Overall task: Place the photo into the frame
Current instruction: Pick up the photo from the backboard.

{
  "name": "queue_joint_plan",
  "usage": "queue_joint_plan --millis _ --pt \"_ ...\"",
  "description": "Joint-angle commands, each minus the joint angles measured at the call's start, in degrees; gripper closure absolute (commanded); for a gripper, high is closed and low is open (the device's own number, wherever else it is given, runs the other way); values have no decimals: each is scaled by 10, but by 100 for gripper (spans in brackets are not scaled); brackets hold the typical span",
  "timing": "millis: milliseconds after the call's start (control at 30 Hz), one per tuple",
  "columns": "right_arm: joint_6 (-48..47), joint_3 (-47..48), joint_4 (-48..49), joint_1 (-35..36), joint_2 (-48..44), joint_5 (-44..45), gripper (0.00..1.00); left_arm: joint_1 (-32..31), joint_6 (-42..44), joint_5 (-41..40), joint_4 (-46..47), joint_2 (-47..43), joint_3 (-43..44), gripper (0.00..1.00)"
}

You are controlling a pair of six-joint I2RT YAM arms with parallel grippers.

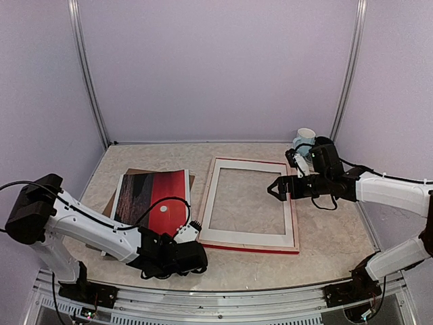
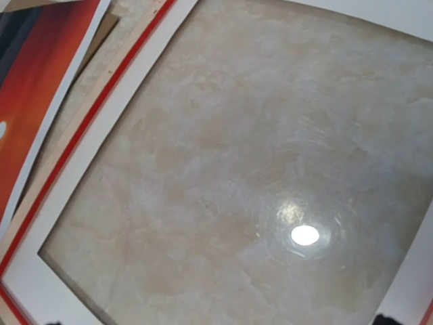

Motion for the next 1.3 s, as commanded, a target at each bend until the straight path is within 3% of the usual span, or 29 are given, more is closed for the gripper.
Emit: queue_joint_plan --millis 0,233,633,833,1167,1267 --pt "3 -4 8 -1 3 -7 1 -3 -3 -22 -27 32 17 29" --pt "5 -9 9 -1 1 -6 1 -1 0 -23 -25 35 18 34" --pt "9 -12 13 -1 2 -14 1 -1 -22 -47 -33 50 21 59" --pt "12 -12 13 -1 3 -15 1 -1 -27 -77 -32 29 19 77" --pt "12 -8 11 0 4 -16 1 4 3 -106 -12 -19 22 93" --pt "13 -8 11 0 4 -16 1 8 16 -102 -5 -33 25 93"
